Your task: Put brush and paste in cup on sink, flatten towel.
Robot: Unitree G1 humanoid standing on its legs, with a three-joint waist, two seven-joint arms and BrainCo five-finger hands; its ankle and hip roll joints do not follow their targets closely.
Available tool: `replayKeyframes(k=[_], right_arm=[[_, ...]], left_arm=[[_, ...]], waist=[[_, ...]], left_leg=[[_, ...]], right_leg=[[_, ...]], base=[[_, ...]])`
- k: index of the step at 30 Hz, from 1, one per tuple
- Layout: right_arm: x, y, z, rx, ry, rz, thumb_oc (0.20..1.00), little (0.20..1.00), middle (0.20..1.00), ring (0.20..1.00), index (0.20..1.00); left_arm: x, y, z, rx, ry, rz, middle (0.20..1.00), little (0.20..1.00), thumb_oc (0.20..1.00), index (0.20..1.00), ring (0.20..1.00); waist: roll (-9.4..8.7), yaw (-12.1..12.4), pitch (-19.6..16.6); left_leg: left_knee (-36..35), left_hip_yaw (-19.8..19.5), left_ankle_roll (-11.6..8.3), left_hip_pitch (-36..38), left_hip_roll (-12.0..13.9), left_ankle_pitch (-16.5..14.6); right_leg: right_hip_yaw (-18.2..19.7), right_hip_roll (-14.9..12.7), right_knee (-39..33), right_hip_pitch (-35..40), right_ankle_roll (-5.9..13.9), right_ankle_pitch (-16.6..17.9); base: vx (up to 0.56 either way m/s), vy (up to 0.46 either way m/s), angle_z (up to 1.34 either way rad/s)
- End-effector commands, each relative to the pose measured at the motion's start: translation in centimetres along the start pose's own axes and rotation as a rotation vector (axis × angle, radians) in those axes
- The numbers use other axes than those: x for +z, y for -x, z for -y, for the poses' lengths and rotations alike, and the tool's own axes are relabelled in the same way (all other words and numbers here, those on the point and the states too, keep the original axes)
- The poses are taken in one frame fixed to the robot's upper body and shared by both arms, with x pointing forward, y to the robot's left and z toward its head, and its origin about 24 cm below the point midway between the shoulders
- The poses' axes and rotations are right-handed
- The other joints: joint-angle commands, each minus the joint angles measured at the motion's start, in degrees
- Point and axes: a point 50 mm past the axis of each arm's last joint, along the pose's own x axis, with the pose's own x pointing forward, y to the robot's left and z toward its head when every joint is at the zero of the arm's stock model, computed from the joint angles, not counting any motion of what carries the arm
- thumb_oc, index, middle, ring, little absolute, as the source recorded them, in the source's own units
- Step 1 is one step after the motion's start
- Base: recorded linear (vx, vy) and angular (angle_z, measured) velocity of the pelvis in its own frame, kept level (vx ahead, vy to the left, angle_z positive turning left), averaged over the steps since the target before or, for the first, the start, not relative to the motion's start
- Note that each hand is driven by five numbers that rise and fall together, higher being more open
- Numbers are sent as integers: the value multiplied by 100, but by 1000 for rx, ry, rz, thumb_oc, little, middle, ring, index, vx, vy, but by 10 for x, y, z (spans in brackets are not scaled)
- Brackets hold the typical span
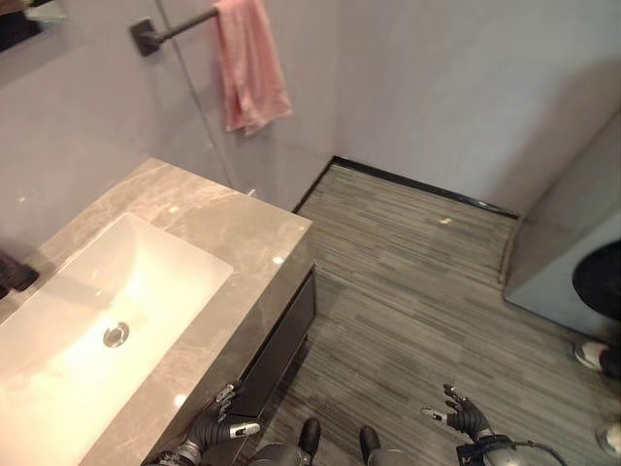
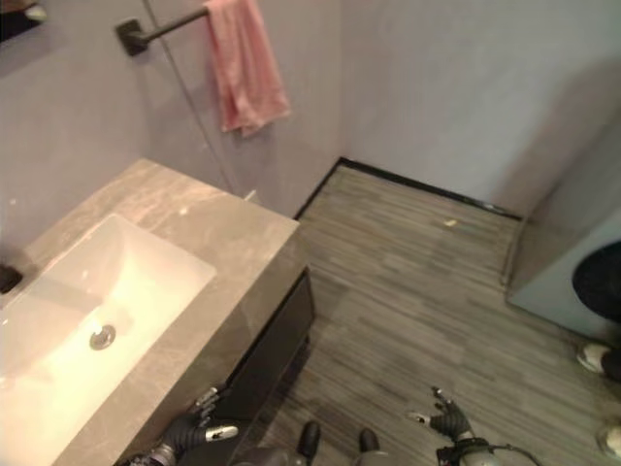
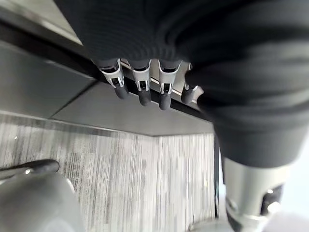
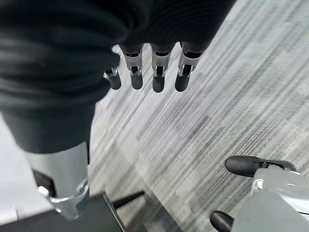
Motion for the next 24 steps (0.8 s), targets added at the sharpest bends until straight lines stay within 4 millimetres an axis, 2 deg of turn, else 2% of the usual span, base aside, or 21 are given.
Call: replayKeyframes(k=[1, 2, 4, 6, 9, 10, 15, 16, 17, 18, 19, 20, 24], right_arm=[[22, -5, 4, 1, 69, 84, 1000, 1000, 1000, 1000, 1000], [25, -7, -2, 18, 71, 91, 1000, 1000, 1000, 1000, 1000], [21, -5, -4, 28, 67, 81, 1000, 1000, 1000, 1000, 1000], [15, -2, -3, 30, 66, 66, 1000, 1000, 1000, 1000, 1000], [10, 1, -1, 22, 64, 53, 1000, 1000, 1000, 1000, 1000], [3, 5, 2, 9, 56, 33, 1000, 1000, 1000, 1000, 1000], [-5, 10, 8, -9, 36, 15, 1000, 1000, 1000, 1000, 1000], [-3, 10, 10, -16, 27, 26, 1000, 1000, 1000, 1000, 1000], [-3, 10, 11, -17, 27, 27, 1000, 1000, 1000, 1000, 1000], [-2, 10, 12, -22, 25, 29, 1000, 1000, 1000, 1000, 1000], [-1, 8, 12, -24, 27, 28, 1000, 1000, 1000, 1000, 1000], [2, 7, 13, -37, 30, 33, 1000, 1000, 1000, 1000, 1000], [0, 5, 15, -51, 21, 15, 1000, 1000, 1000, 1000, 1000]], left_arm=[[32, -2, -30, 89, -88, 141, 1000, 1000, 1000, 1000, 1000], [30, -4, -31, 87, -91, 125, 1000, 1000, 1000, 1000, 1000], [29, -5, -34, 96, -93, 119, 1000, 1000, 1000, 1000, 1000], [27, -4, -34, 100, -78, 113, 1000, 1000, 1000, 1000, 1000], [22, -6, -32, 100, -66, 93, 1000, 1000, 1000, 1000, 1000], [18, -6, -29, 102, -59, 77, 1000, 1000, 1000, 1000, 1000], [10, -7, -25, 100, -49, 40, 1000, 1000, 1000, 1000, 1000], [9, -11, -25, 107, -49, 30, 1000, 1000, 1000, 1000, 1000], [9, -11, -25, 107, -49, 30, 1000, 1000, 1000, 1000, 1000], [9, -13, -25, 114, -51, 27, 1000, 1000, 1000, 1000, 1000], [11, -17, -25, 123, -49, 32, 1000, 1000, 1000, 1000, 1000], [13, -21, -23, 121, -51, 34, 1000, 1000, 1000, 1000, 1000], [10, -24, -24, 132, -59, 23, 1000, 1000, 1000, 1000, 1000]], waist=[[-205, 322, -36], [-239, 345, -6], [-244, 281, -37], [-301, 289, -127], [-366, 253, -189], [-393, 211, -255], [-413, 108, -286], [-446, 86, -239], [-439, 80, -235], [-477, 82, -172], [-481, 163, -83], [-473, 234, -11], [-520, 222, -54]], left_leg=[[420, 149, -34, -145, -31, -592], [479, 299, -16, -110, 41, -625], [439, 376, 21, -90, 114, -596], [400, 434, 4, -92, 108, -584], [321, 445, -34, -56, 100, -522], [277, 430, -52, 4, 129, -512], [303, 325, -117, 130, 198, -536], [688, 277, -199, 38, 204, -591], [737, 269, -202, 13, 208, -616], [1180, 287, -266, -105, 232, -598], [1442, 59, -297, -265, 225, -524], [1301, -170, -283, -458, 105, -493], [1195, -197, -297, -563, 4, -438]], right_leg=[[-1631, -388, -211, 48, 241, -9], [-2071, -475, 39, 50, 225, -99], [-2102, -388, 372, 118, 175, -283], [-2250, -386, 215, 330, 113, -423], [-2239, -359, -96, 425, 23, -362], [-2152, -286, -202, 478, -46, -367], [-2162, -164, -319, 664, -139, -438], [-2137, -117, -314, 704, -209, -489], [-2145, -113, -313, 704, -211, -490], [-2126, -91, -290, 733, -260, -519], [-2081, -14, -240, 794, -327, -586], [-2030, -4, -186, 810, -325, -609], [-2054, -51, -69, 850, -274, -659]], base=[[-55, -10, -282], [-70, 4, -214], [-58, -9, -29], [1, -32, 28], [49, -75, -6], [69, -67, 1], [80, -134, 7], [15, -106, 16], [14, -186, 31], [12, -136, 29], [8, -149, 13], [19, -85, -4], [63, -7, -10]])
